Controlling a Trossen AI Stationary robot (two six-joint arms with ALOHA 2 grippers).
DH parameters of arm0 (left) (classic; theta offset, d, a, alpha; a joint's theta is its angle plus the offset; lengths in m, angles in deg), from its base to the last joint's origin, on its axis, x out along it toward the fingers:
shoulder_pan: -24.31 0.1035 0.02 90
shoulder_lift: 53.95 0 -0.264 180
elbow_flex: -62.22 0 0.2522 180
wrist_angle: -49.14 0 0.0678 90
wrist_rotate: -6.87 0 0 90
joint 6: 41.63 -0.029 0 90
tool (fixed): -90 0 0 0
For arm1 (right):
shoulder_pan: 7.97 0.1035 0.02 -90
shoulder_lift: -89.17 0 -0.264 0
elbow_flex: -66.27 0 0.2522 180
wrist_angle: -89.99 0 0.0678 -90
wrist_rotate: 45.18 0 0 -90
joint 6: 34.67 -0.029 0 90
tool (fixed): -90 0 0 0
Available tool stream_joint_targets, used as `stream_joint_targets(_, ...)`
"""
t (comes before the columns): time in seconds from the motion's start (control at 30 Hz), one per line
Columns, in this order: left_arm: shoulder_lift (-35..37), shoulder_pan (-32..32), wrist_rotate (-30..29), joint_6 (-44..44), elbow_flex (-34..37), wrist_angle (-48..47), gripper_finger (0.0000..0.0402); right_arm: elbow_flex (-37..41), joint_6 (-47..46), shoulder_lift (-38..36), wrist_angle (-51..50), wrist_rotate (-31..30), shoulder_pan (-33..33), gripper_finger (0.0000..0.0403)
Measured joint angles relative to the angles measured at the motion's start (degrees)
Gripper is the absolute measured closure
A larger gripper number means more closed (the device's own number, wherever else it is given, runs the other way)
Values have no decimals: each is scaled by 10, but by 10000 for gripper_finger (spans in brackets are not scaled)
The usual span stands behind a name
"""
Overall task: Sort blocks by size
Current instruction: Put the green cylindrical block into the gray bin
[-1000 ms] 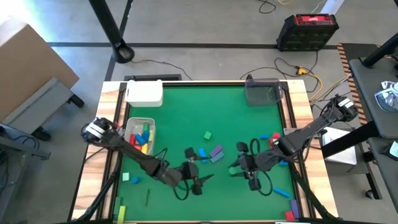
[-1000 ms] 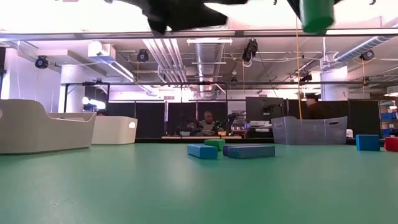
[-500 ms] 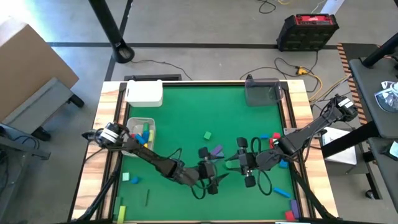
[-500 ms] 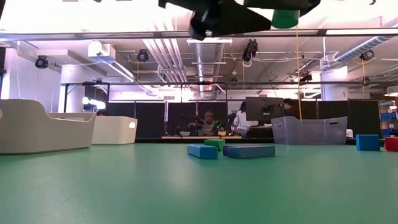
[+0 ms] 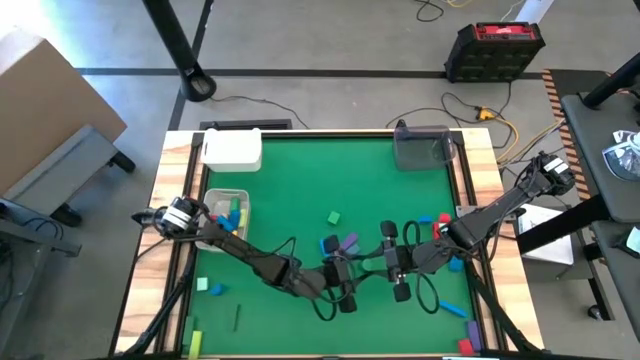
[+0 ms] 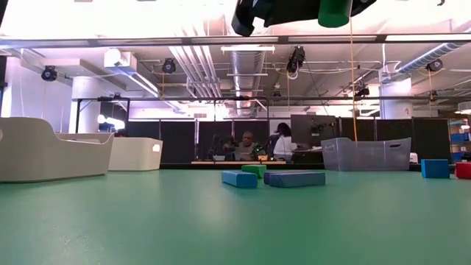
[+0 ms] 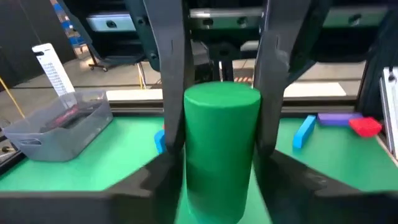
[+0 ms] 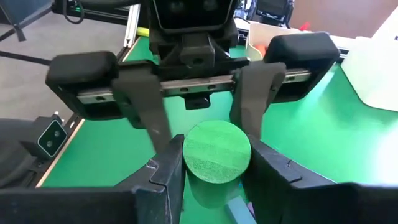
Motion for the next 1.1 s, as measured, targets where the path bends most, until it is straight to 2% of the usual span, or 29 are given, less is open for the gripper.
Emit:
stream_joint_targets(0.07, 0, 0, -1, 4, -9, -28, 284, 1, 0, 0, -2, 0, 0, 271)
stream_joint_targets(0.1, 1, 0, -1, 4, -15, -44, 291, 1, 0, 0, -3, 1, 0, 264)
stream_joint_targets(0.23, 4, -5, -1, 10, -54, -138, 290, 1, -8, 0, -3, 1, 0, 222)
stream_joint_targets(0.33, 13, -10, -2, 37, -96, -268, 290, -4, -11, -2, -17, 1, 0, 192)
stream_joint_targets(0.43, 27, -21, -35, 92, -136, -429, 290, -21, -28, -10, -64, 0, 3, 167)
stream_joint_targets(0.53, 47, -31, -69, 179, -172, -614, 290, -29, -69, -14, -134, 1, 8, 146)
stream_joint_targets(0.63, 72, -35, -75, 314, -205, -825, 290, -29, -114, -13, -186, 2, 12, 132)
stream_joint_targets(0.8, 112, -16, -31, 572, -218, -1183, 290, -13, -177, -10, -238, 1, 19, 123)
stream_joint_targets(0.83, 125, -5, -10, 602, -206, -1195, 290, -8, -180, -10, -238, 1, 19, 123)
stream_joint_targets(0.97, 214, 61, 115, 554, -97, -1082, 290, 4, -181, -10, -235, 1, 19, 129)
stream_joint_targets(1.1, 271, 143, 188, 578, 23, -1108, 290, 9, -181, -10, -235, 1, 20, 142)
